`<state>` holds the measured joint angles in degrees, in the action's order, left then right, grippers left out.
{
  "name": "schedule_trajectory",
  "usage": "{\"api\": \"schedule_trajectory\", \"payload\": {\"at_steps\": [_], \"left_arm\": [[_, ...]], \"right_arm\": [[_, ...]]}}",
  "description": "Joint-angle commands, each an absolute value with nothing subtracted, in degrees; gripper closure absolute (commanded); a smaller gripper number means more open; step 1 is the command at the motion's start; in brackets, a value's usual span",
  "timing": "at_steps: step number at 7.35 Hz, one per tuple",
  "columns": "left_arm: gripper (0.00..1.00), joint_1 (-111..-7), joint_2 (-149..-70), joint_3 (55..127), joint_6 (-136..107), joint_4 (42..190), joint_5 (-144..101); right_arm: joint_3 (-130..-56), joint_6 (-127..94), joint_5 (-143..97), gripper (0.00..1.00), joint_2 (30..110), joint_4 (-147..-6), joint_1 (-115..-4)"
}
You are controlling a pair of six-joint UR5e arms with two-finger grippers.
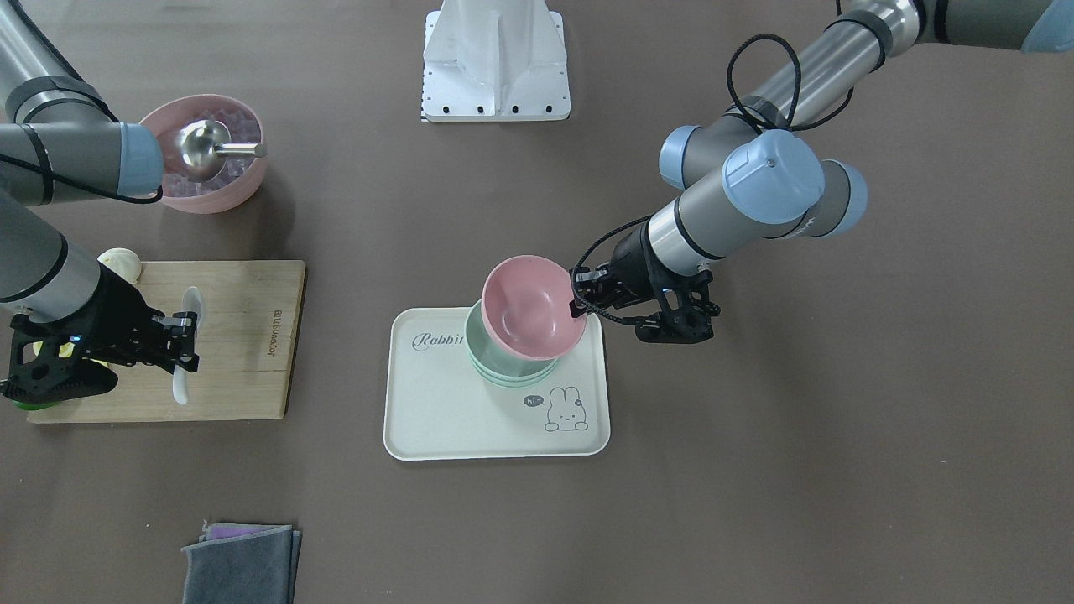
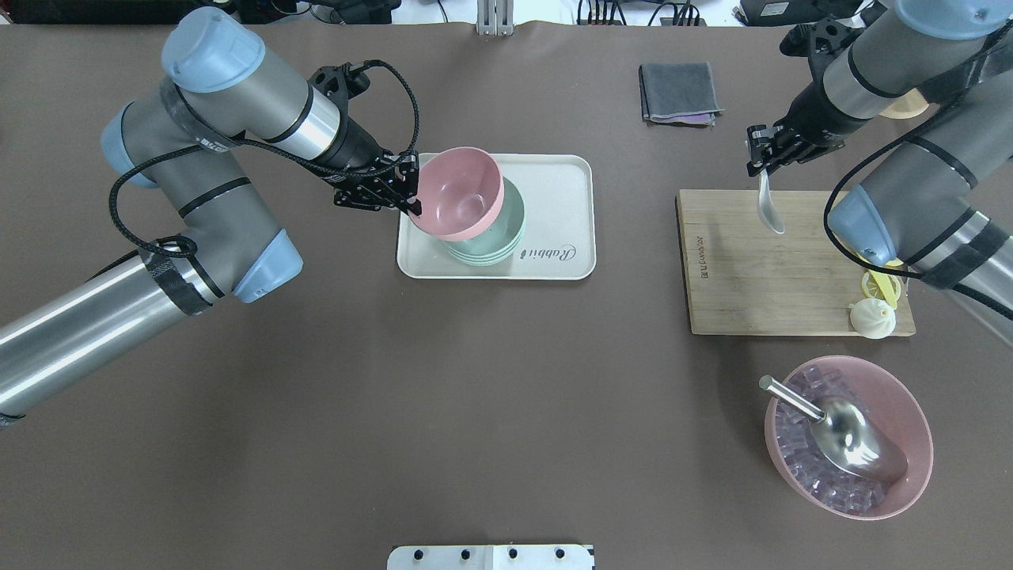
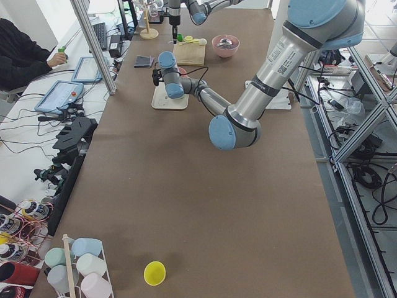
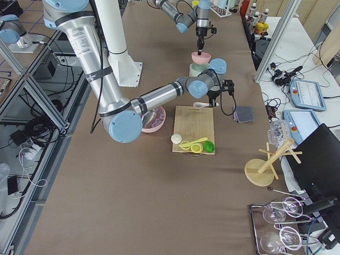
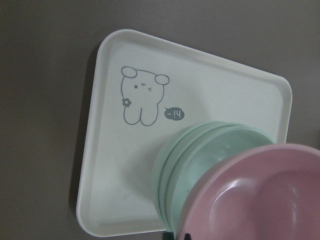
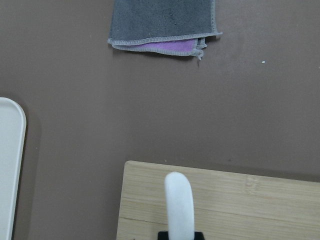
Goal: Stack pink bowl on green and place spoon
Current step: 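Lower the pink bowl onto the mint-green bowl and open the left gripper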
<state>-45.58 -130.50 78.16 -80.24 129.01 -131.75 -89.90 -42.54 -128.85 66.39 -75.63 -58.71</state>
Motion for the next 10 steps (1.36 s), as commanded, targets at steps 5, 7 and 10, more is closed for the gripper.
{"api": "schedule_trajectory", "payload": {"at_steps": [5, 7, 10], "left_arm": [[1.00, -43.1, -131.6, 76.6, -80.3, 129.6, -128.6], [1.00, -42.7, -131.6, 76.7, -80.3, 129.6, -127.4], [0.97, -42.9, -131.4, 76.8, -80.4, 129.5, -127.4]], "right_arm": [[-89.9, -42.5, -128.9, 1.00, 66.4, -75.7, -58.7], [-90.1, -42.6, -129.0, 1.00, 66.4, -75.7, -58.8], [-90.1, -42.6, -129.0, 1.00, 66.5, -75.7, -58.8]]}}
